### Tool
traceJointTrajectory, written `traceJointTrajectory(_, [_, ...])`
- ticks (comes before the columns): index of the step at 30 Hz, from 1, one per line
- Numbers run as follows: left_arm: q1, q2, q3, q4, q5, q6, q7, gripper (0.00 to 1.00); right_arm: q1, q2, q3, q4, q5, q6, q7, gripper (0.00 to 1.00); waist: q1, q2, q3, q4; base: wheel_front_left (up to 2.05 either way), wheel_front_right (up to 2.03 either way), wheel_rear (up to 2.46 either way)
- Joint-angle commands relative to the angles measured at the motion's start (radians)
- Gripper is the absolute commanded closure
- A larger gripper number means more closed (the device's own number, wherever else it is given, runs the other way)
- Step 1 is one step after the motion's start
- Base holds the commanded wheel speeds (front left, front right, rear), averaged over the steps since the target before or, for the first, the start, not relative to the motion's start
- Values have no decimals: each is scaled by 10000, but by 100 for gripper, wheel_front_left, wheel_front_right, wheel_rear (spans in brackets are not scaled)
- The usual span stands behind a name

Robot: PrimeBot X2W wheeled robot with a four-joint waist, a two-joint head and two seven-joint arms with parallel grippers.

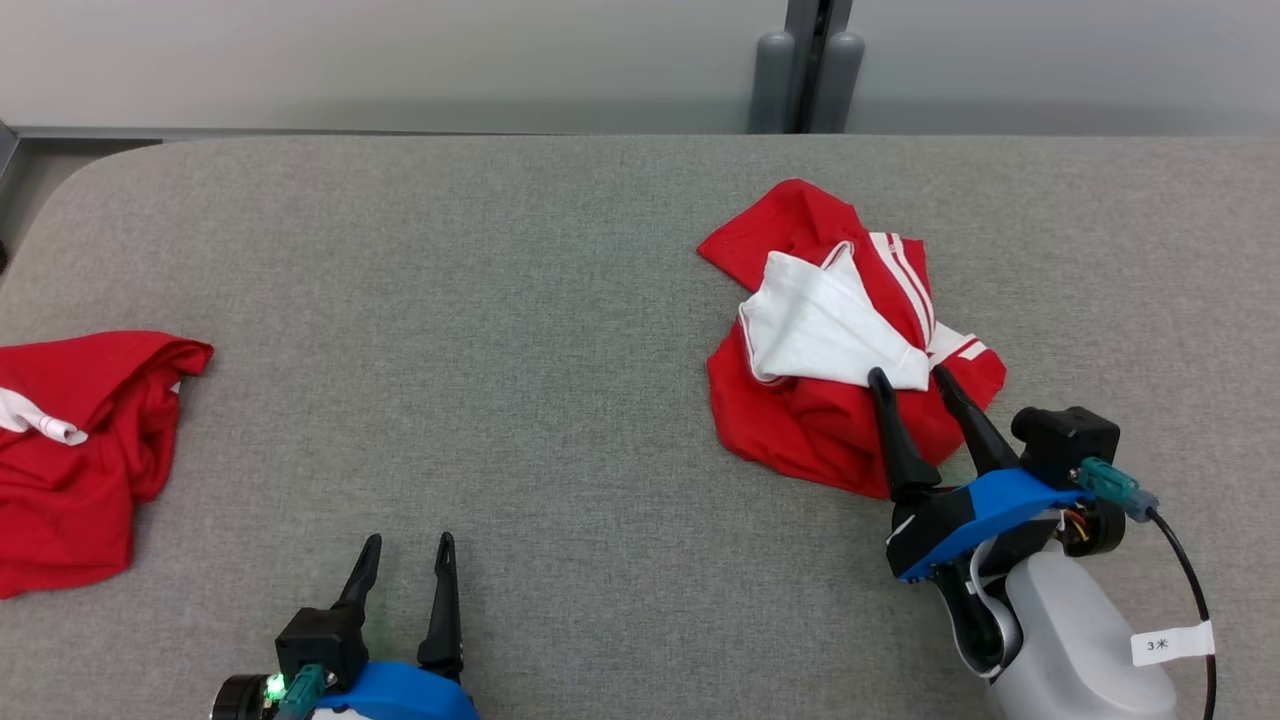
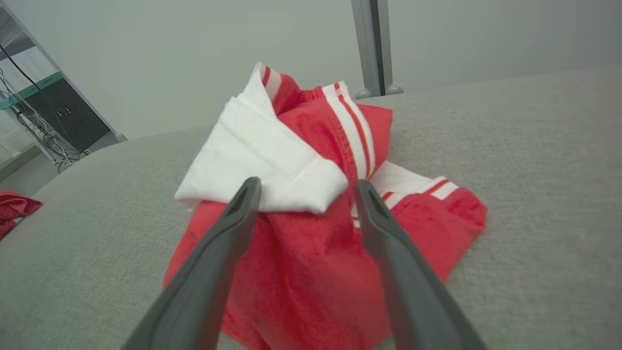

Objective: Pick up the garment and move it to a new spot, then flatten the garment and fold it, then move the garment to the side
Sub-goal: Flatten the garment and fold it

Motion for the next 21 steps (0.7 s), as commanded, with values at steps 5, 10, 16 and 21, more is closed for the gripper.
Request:
traceJointTrajectory(5, [-298, -7, -61, -14, -23, 49, -30, 0, -378, -64, 107, 218, 329, 1, 0, 0, -1, -1, 375, 244, 0, 0, 0])
traceJointTrajectory(10, [-453, -7, -54, -54, -55, 74, -30, 0, -477, -57, 380, -3, 530, 1, -1, 0, -1, -1, 509, 248, 0, 0, 0])
traceJointTrajectory(16, [-541, -5, -170, -63, -141, 77, -30, 0, -444, -86, 718, -488, 630, 1, -1, 0, -1, -1, 537, 183, 0, 0, 0])
traceJointTrajectory(21, [-565, -6, -278, -42, -224, 73, -30, 0, -221, -80, 833, -791, 577, 1, -1, 0, -1, -1, 507, 176, 0, 0, 0])
